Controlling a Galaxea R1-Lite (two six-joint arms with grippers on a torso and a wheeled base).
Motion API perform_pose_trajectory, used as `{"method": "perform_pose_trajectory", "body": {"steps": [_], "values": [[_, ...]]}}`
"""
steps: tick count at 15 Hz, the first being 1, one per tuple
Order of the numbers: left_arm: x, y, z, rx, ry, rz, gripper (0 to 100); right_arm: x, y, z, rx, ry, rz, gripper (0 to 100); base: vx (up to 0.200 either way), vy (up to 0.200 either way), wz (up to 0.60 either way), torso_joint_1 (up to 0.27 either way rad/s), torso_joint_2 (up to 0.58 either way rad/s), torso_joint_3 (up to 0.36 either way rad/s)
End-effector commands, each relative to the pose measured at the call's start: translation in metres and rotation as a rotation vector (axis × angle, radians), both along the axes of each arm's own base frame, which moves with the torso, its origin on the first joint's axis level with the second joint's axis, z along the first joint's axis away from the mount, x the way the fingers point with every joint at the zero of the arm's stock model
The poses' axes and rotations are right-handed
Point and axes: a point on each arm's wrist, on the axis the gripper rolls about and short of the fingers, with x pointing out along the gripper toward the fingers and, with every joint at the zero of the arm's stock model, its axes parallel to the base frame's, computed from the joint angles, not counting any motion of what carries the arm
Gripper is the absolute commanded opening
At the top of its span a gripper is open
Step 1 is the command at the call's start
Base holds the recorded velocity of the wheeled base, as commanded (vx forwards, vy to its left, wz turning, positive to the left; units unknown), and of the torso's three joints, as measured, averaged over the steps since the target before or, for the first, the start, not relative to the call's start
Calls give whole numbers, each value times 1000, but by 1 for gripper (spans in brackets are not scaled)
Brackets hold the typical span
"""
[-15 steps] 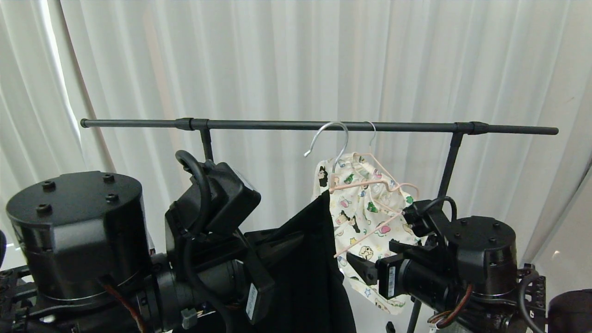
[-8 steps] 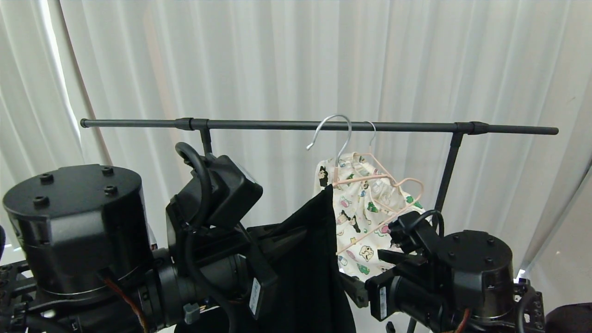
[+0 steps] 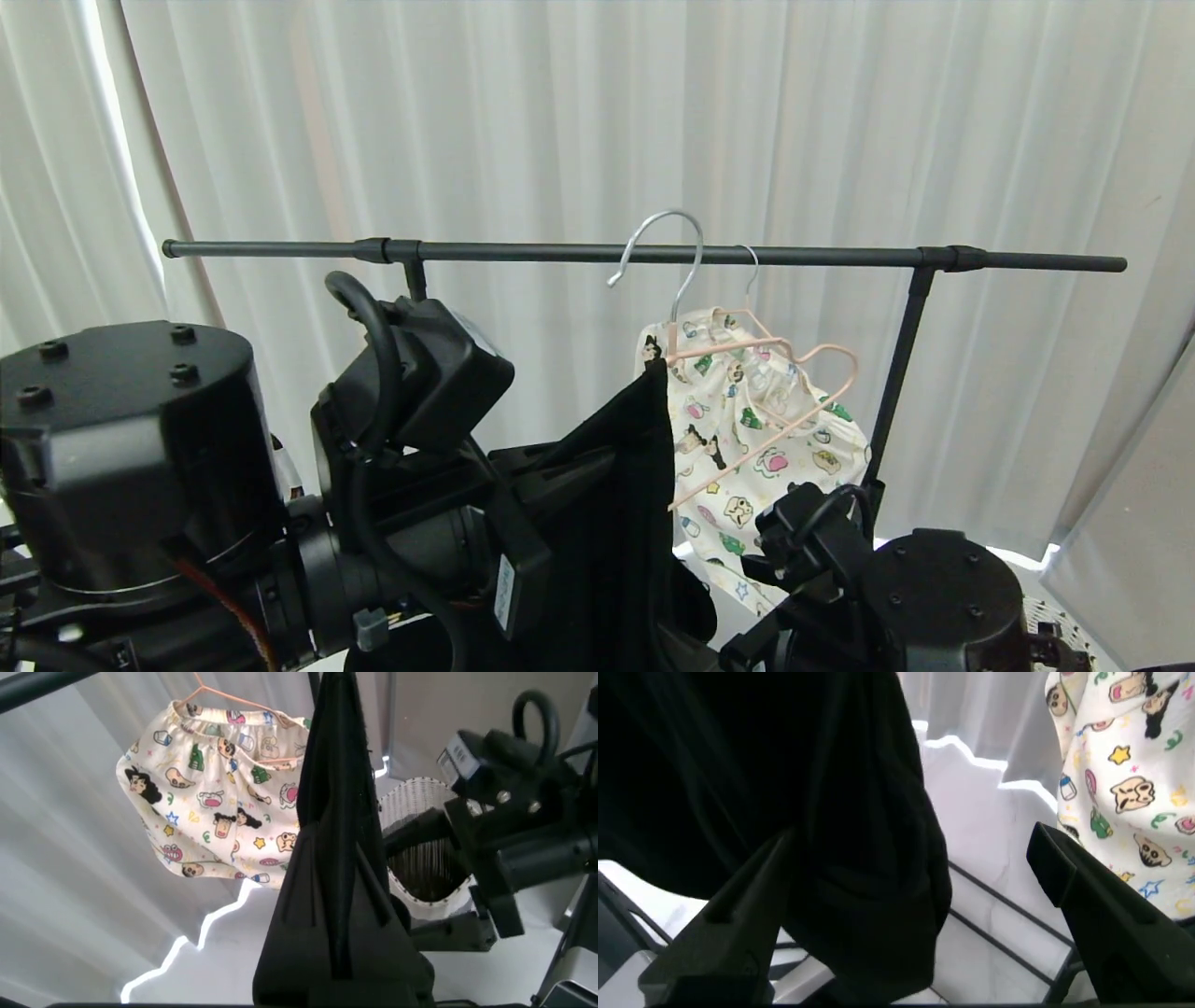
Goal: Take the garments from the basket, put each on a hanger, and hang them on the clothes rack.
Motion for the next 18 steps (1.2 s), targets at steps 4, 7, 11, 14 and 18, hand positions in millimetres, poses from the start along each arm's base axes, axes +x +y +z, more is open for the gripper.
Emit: {"method": "perform_pose_trajectory", "body": {"steps": [4,7,11,14,18], "values": [[-7,6,2,23,-48,-14,0,5,2,-11,-23,28,-43,100,0,0,0,0,0,0],[-9,9,1,23,-51,-14,0,15,-3,-18,-52,18,-163,100,0,0,0,0,0,0],[-9,9,4,14,-59,-14,0,17,-5,-24,-85,10,-205,0,0,0,0,0,0,0],[-10,9,4,14,-59,-17,0,17,-4,-25,-95,3,-199,0,0,0,0,0,0,0],[-12,13,-10,49,-24,-12,0,39,-27,-22,-114,-28,-374,0,0,0,0,0,0,0]]}}
